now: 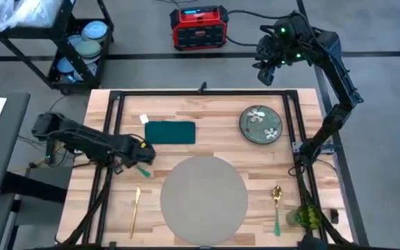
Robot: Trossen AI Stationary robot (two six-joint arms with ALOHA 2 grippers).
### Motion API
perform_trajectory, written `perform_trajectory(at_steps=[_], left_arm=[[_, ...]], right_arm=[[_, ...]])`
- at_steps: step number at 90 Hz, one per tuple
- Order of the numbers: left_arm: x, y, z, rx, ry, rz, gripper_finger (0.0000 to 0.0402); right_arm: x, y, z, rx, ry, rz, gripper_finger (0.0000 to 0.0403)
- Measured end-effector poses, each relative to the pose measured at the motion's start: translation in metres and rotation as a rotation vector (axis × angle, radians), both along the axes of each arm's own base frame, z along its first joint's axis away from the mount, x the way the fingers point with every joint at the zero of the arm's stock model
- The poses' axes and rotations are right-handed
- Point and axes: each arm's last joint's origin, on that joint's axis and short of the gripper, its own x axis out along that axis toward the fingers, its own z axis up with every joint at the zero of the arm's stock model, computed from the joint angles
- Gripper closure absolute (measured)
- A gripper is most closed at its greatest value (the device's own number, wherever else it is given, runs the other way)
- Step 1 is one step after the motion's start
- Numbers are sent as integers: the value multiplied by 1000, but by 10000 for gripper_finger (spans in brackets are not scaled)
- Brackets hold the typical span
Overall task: Set table place
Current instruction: Put the green fork on the green napkin
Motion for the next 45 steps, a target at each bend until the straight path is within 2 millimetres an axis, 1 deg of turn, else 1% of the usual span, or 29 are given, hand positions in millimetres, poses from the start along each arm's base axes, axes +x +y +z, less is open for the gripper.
perform_trajectory(at_steps=[5, 13, 22, 29, 39, 45], left_arm=[[0, -2, 0, -15, 36, 41, 356], [0, -5, -1, -33, 39, 100, 356], [-1, -6, 1, -3, 20, 81, 357], [-1, -3, 0, 25, 27, 89, 357], [-5, 4, -4, 29, 41, 126, 357], [-7, 7, -9, 24, 19, 142, 357]], right_arm=[[0, 0, 0, 0, -1, 1, 290], [0, 0, 0, 3, -3, 4, 290], [0, 0, 0, 9, -7, 1, 290], [0, 1, 0, 14, -10, 2, 290], [0, 1, 0, 28, -19, -10, 290], [0, 1, 0, 30, -20, -11, 290]])
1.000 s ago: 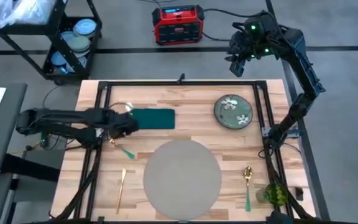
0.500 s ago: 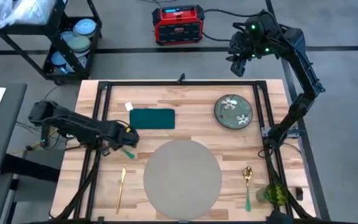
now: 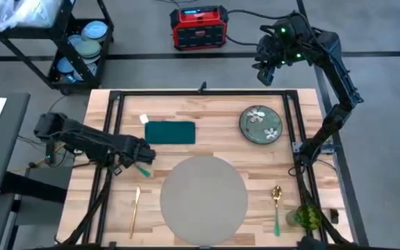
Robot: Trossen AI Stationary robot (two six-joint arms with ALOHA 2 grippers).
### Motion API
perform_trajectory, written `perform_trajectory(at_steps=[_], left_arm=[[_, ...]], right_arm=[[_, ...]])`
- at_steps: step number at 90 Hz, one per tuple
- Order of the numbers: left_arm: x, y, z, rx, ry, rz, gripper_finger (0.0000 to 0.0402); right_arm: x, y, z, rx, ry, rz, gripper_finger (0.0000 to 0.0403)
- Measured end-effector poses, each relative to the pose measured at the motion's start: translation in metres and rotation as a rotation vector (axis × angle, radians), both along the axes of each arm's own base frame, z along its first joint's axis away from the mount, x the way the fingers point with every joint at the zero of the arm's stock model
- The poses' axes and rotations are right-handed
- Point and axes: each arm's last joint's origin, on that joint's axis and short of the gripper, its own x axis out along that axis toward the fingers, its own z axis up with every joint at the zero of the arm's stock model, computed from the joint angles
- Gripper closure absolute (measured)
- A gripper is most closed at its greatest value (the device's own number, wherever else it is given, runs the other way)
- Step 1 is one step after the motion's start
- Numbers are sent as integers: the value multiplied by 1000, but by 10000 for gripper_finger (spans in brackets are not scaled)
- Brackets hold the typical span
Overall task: Set table place
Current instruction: Put the green fork on the green napkin
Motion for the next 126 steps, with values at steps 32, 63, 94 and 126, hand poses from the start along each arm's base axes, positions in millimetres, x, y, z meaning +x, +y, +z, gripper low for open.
perform_trajectory(at_steps=[32, 63, 94, 126], left_arm=[[-9, 8, -16, -44, -128, 17, 357], [-17, 11, 9, -91, -100, 92, 357], [-21, 3, -5, -150, -70, 83, 357], [-27, 1, -18, -162, -73, 75, 357]], right_arm=[[0, 0, 0, 32, -23, -36, 290], [1, 1, 0, 35, -26, -36, 290], [1, 1, 0, 33, -24, -34, 290], [1, 1, 0, 36, -26, -38, 290]])
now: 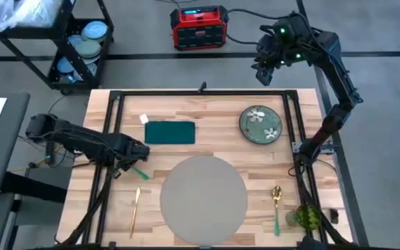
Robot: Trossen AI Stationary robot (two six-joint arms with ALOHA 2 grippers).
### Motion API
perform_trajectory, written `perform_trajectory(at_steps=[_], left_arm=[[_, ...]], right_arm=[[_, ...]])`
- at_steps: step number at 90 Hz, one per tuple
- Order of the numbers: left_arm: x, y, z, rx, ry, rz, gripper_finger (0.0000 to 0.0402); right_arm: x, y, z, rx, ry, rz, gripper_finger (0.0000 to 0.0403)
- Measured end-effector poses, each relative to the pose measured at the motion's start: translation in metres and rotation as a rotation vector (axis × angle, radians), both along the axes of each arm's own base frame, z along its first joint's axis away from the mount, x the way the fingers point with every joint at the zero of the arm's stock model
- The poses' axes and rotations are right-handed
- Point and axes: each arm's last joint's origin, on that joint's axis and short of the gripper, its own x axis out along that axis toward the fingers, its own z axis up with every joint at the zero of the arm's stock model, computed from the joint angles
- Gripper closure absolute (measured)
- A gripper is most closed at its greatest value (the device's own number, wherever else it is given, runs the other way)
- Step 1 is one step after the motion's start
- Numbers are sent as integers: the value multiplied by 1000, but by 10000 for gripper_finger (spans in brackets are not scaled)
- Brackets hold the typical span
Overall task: Set table place
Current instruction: Put the green fork on the green napkin
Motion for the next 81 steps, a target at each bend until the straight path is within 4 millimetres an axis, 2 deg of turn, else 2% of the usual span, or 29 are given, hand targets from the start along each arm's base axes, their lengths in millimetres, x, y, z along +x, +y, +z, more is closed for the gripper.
perform_trajectory(at_steps=[12, 27, 35, 45, 60, 81], left_arm=[[-3, 0, -15, -4, -48, -10, 357], [-4, 1, -13, 29, -23, -69, 367], [-4, 3, -12, 67, -48, -128, 392], [3, 6, -11, 165, -108, -190, 397], [14, 8, -1, 244, -165, -191, 399], [40, 7, 34, 313, -335, -173, 401]], right_arm=[[0, 1, 0, 17, -4, -14, 290], [-3, 4, -4, 68, 29, -33, 290], [-4, 4, -5, 73, 36, -33, 290], [-3, 3, -4, 64, 25, -33, 290], [-2, 3, -3, 37, 35, -5, 290], [-2, 2, -3, -15, 62, 50, 290]])
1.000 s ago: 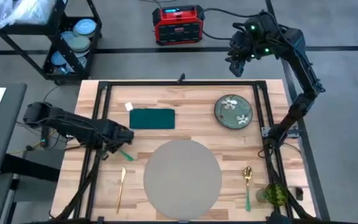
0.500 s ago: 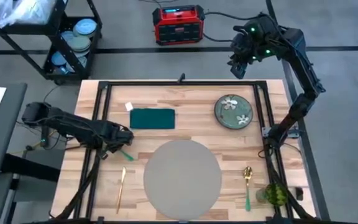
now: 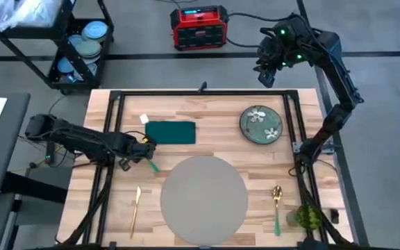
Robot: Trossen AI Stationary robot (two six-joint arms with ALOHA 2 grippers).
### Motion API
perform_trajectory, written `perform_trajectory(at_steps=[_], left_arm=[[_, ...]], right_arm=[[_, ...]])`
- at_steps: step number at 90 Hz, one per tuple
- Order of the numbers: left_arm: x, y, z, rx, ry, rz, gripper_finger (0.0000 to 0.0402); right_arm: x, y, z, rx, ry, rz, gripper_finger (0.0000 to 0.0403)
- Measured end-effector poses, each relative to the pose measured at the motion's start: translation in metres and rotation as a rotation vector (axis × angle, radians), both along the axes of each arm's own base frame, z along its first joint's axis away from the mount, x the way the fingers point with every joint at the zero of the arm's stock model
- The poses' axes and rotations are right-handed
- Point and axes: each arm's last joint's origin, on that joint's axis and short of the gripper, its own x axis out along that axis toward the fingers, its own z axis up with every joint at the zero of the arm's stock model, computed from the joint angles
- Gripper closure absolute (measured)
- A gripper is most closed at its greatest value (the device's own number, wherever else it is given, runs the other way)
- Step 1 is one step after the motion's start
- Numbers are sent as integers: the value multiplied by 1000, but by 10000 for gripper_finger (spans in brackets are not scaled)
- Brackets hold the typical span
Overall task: Set table place
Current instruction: Put the green fork on the green napkin
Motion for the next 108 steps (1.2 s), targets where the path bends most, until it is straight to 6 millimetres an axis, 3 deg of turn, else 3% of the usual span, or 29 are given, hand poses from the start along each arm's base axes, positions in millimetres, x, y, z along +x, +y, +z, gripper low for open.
perform_trajectory(at_steps=[12, 30, 40, 52, 66, 80, 85, 90, 98, 108], left_arm=[[21, 19, 24, 106, -81, 128, 401], [55, 78, 44, 432, -40, 423, 401], [83, 104, 51, 486, -33, 502, 401], [119, 111, 42, 448, -10, 483, 401], [152, 103, 33, 395, -69, 440, 401], [150, 92, 36, 400, -43, 396, 401], [139, 85, 40, 411, 54, 313, 401], [132, 79, 51, 450, 140, 111, 401], [126, 70, 77, 528, 249, -409, 401], [120, 66, 104, 571, 185, -1061, 401]], right_arm=[[-1, -2, 1, -20, 0, 9, 290], [-4, -6, 1, -19, 1, -12, 290], [-4, -6, 1, -18, 2, -12, 290], [-6, -8, 1, -24, -4, -22, 290], [-6, -9, 1, -25, -5, -23, 290], [-6, -9, 1, -25, -5, -22, 290], [-6, -9, 1, -25, -5, -23, 290], [-6, -9, 2, -26, -6, -23, 290], [-7, -10, 2, -28, -9, -26, 290], [-9, -12, 2, -27, -15, -44, 290]])
